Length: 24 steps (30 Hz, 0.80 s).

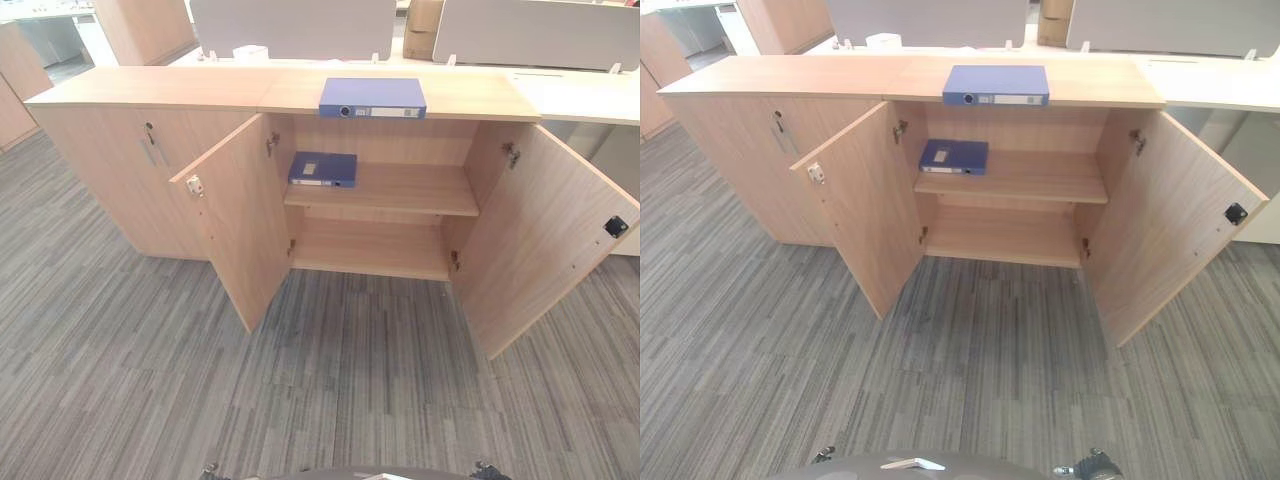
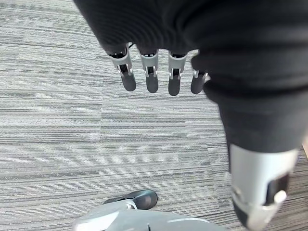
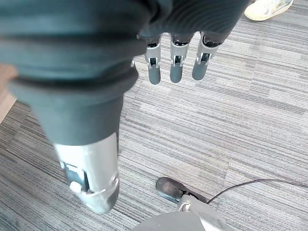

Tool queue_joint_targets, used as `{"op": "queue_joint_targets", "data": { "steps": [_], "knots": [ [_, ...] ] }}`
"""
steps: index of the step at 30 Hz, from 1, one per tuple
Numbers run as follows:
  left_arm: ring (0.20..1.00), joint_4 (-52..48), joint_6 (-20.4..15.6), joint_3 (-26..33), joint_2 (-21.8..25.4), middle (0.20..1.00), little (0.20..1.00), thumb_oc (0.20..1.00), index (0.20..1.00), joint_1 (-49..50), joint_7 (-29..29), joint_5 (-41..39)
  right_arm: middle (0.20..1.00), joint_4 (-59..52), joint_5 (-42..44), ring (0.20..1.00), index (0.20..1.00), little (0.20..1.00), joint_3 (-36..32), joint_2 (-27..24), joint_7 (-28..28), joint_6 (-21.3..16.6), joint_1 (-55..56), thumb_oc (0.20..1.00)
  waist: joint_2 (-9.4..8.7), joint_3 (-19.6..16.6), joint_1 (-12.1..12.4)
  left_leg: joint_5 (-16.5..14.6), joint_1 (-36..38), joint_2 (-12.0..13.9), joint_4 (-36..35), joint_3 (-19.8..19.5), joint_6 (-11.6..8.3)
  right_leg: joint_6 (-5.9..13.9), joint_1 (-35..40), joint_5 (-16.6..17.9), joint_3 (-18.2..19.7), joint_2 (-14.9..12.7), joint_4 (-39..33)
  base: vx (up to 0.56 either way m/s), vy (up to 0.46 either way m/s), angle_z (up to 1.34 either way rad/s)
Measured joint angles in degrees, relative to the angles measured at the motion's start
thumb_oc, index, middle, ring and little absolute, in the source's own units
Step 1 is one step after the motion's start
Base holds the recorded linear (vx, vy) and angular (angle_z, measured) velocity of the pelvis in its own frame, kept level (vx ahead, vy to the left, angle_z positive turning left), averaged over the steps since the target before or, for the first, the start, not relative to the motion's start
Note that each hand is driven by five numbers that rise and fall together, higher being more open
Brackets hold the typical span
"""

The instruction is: Put the empty folder in the office cabinet

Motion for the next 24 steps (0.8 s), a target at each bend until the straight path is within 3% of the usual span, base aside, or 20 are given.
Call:
{"op": "queue_joint_targets", "data": {
  "steps": [24],
  "knots": [
    [1.000,3.47,0.25,-0.11,-0.15,1.000,1.000,1.000,1.000,-0.01,-0.98,-0.03,1.000,0.07,-0.13,1.000,1.000,1.000,0.03,0.10,0.03,-0.06,1.17,1.000,0.07,-1.42,-1.33,-0.01,-0.09,0.03,-0.04,0.27,-0.01,-0.02,-0.23,0.12,0.40,0.00,-0.08,0.00,0.000,0.00]
  ]
}}
